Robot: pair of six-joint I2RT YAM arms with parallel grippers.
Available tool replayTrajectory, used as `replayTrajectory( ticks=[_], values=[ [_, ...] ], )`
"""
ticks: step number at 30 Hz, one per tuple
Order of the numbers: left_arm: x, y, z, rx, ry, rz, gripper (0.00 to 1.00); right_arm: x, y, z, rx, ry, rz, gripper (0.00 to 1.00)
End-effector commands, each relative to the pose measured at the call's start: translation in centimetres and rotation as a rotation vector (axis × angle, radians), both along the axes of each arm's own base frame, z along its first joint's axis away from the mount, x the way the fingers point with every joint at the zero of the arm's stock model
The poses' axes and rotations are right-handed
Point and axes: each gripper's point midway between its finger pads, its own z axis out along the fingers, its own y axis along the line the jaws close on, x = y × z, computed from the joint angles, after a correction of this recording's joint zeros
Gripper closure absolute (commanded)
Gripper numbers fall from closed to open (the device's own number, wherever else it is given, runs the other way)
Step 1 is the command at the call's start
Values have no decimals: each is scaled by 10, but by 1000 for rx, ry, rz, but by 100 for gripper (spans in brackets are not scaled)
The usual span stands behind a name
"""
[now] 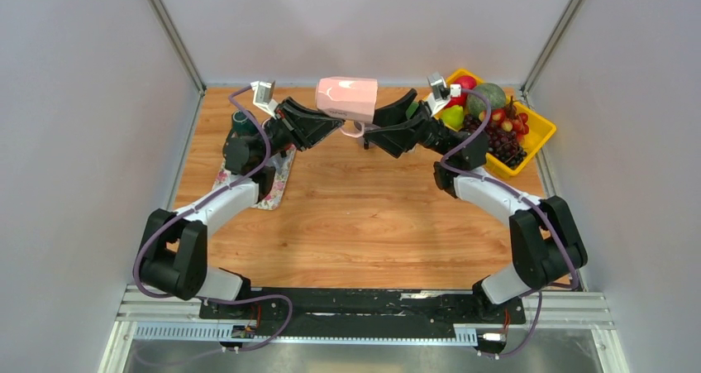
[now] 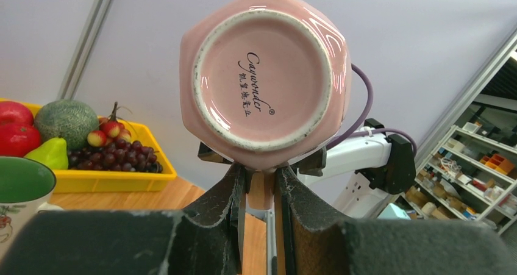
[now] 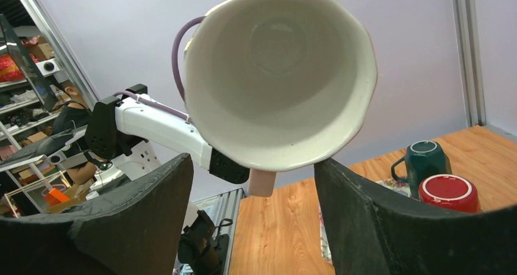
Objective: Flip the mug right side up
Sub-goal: Turn over the cup on the tray, then place the cup at the center of the board.
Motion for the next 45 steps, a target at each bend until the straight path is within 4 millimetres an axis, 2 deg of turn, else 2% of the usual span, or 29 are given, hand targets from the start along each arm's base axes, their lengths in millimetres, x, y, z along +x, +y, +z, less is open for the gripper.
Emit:
replayTrajectory(
  ticks=[1,11,24,31,45],
  values=[
    [-15,1,24,-53,-151,23,100,2,4,13,25,-24,-12,24],
    [-12,-2,17,-38,-149,36,100,0,10,12,30,2,9,30],
    [-10,-7,3,-13,-132,45,100,12,12,3,30,74,-8,39],
    [-11,-8,0,-7,-133,44,100,14,14,2,34,95,2,47],
    [-9,-9,-5,-4,-115,52,100,18,12,0,55,137,-5,48]
  ],
)
